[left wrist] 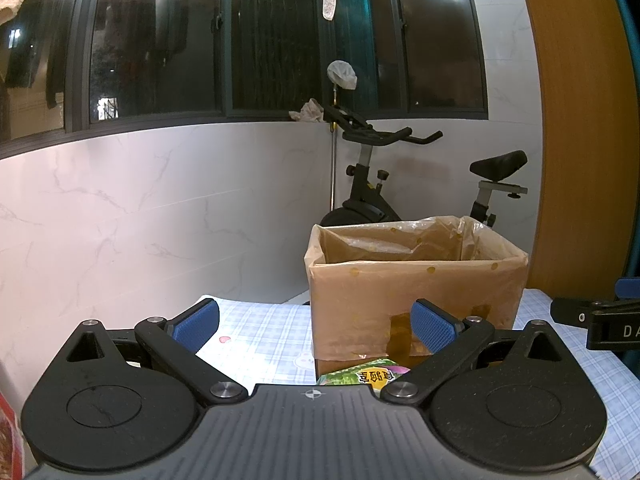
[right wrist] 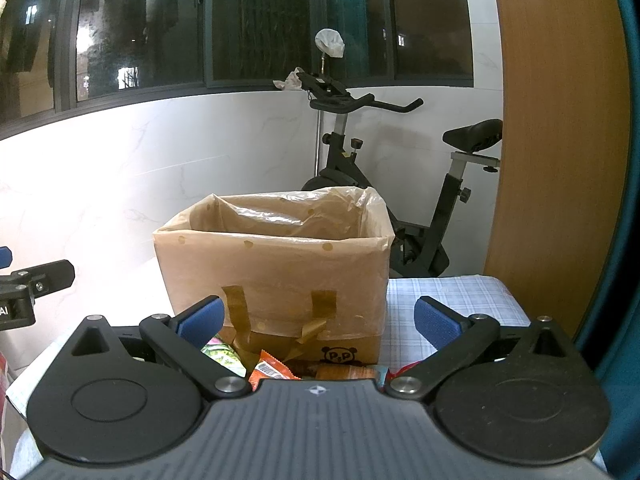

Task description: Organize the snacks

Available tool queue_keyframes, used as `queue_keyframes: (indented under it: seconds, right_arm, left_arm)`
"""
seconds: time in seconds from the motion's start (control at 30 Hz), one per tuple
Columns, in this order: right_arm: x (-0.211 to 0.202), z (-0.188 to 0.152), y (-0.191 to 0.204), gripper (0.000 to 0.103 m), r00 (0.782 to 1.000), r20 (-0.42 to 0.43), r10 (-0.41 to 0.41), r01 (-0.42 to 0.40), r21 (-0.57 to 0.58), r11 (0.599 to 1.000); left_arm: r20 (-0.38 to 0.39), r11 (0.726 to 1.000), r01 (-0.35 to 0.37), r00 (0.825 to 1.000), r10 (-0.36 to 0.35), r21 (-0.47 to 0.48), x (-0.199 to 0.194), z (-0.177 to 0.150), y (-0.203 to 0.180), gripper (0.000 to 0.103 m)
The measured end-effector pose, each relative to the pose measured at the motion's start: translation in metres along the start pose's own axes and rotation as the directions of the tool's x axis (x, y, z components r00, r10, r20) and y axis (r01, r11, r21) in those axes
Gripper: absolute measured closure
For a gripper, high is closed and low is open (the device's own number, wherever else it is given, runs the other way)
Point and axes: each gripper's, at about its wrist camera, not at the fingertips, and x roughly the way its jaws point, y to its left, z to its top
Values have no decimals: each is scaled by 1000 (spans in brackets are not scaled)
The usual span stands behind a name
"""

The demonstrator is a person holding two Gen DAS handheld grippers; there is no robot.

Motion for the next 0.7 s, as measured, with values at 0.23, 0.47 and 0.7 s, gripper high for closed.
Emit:
queue_keyframes:
  seconds: [0.23, 0.47, 0.7]
  right_arm:
    - [-2, -3, 3, 0, 1000, 0, 2, -2, -2, 1000]
    - [-1, -3, 2, 0, 1000, -1, 0, 0, 0, 1000]
    - [-2, -3, 2, 0, 1000, -3, 1, -1, 0, 1000]
  left_arm:
    - [-2, 1000, 2, 1000, -3, -2, 0, 0, 0, 0]
    - [-6, 1000, 4, 1000, -4, -2, 0, -2, -1, 0]
    - [-15, 1000, 5, 1000, -5, -8, 0, -3, 0, 0]
